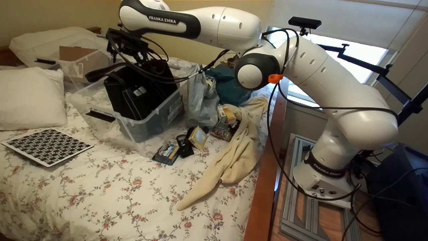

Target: Pick the black packet off the bed and place it in the shopping bag

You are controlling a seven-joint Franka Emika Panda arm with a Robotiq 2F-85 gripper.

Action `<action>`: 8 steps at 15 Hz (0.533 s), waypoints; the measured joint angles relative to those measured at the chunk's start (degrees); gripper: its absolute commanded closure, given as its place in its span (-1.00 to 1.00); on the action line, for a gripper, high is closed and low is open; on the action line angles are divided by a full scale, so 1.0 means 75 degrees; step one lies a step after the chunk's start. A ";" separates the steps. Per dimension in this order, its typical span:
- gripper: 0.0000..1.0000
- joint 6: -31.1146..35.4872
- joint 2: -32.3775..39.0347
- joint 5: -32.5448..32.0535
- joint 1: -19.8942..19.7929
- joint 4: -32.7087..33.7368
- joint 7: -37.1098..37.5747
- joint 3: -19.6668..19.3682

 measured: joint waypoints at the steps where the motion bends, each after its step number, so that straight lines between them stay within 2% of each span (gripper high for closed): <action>1: -1.00 -0.0119 -0.0009 -0.0006 0.0000 0.0000 -0.0329 -0.0005; 8: -1.00 -0.0625 -0.0028 -0.0062 -0.0004 -0.0012 -0.2057 -0.0102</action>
